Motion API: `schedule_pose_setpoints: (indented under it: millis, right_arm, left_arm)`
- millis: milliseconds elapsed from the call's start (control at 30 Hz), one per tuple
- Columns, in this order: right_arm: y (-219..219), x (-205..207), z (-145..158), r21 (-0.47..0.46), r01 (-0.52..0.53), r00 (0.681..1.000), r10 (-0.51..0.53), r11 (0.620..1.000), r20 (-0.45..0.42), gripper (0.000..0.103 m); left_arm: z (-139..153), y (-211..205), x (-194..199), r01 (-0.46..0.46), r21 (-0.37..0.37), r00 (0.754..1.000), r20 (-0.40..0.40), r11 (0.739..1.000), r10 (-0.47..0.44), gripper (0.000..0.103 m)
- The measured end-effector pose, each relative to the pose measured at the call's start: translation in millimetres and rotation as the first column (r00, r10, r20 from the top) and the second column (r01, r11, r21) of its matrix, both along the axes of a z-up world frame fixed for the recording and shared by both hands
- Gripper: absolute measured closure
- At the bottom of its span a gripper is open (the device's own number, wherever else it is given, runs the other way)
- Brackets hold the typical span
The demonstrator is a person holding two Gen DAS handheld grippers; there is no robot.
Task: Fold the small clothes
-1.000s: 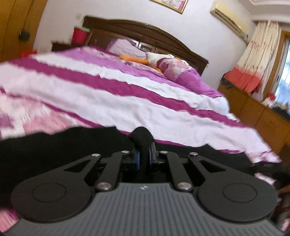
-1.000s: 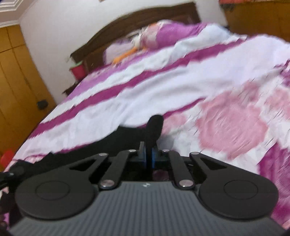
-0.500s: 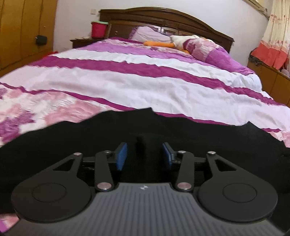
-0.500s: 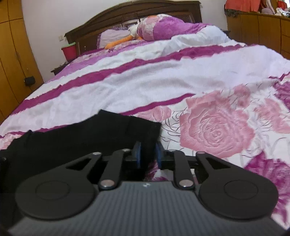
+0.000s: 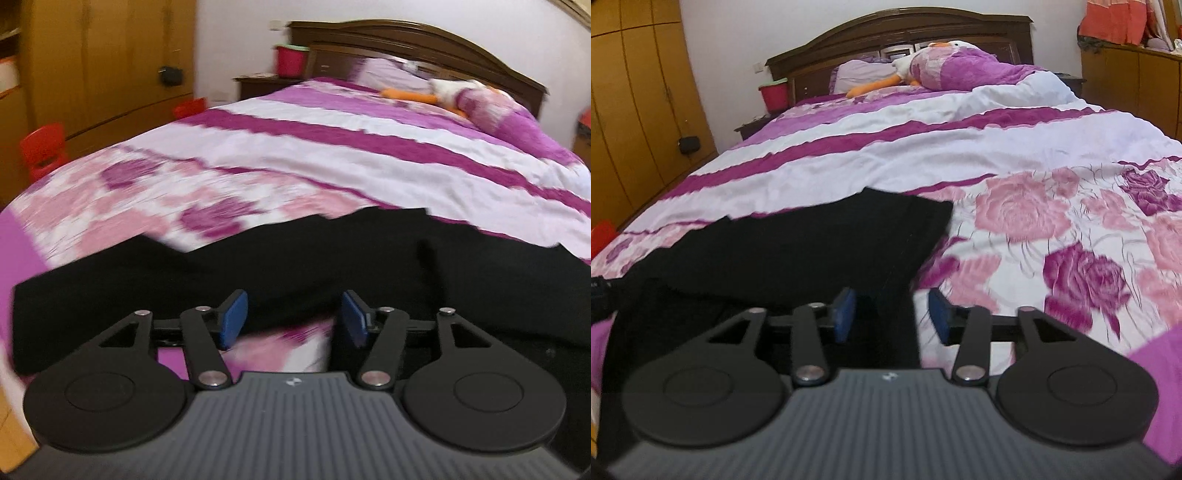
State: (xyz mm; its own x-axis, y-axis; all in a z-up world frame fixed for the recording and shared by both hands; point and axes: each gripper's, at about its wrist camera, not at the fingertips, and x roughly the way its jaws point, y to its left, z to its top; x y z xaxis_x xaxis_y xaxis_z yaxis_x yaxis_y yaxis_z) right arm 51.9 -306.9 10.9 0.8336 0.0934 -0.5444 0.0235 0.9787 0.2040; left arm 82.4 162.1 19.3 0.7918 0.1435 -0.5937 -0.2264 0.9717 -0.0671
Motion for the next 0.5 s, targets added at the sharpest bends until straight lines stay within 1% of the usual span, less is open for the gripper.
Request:
schedule_pose_setpoints:
  millis: [67,167,233,300,367,433,500]
  right_arm:
    - [6,-11,-2,-0.011,-0.005,1.000,0.005,1.000,-0.005,0.049]
    - [14,-23,-6,-0.032,-0.005,1.000,0.005,0.999,-0.018,0.049]
    - [19,-31,-9,-0.039,-0.008,1.000,0.007,0.999,-0.023,0.049]
    - [23,-37,-11,-0.041,-0.005,1.000,0.004,0.999,-0.026,0.049]
    - [25,-44,-14,-0.036,0.002,1.000,-0.003,0.999,-0.030,0.049]
    - [26,-49,-18,-0.028,0.006,0.999,-0.007,1.000,-0.039,0.049]
    - [27,-52,-24,-0.027,0.016,0.998,-0.018,1.000,-0.055,0.049]
  left_arm:
    - [-3,17,-15,-0.061,-0.039,0.998,-0.002,0.997,0.061,0.037]
    - [-9,39,-33,-0.137,-0.118,0.991,-0.009,0.983,0.137,0.037]
    - [-13,52,-41,-0.179,-0.171,0.984,-0.010,0.969,0.180,0.037]
    - [-18,64,-46,-0.222,-0.235,0.974,-0.015,0.946,0.225,0.036]
    - [-24,77,-50,-0.268,-0.322,0.961,-0.020,0.908,0.276,0.036]
    - [-30,88,-51,-0.316,-0.407,0.943,-0.031,0.857,0.332,0.036]
    - [-38,96,-53,-0.363,-0.468,0.921,-0.047,0.806,0.388,0.035]
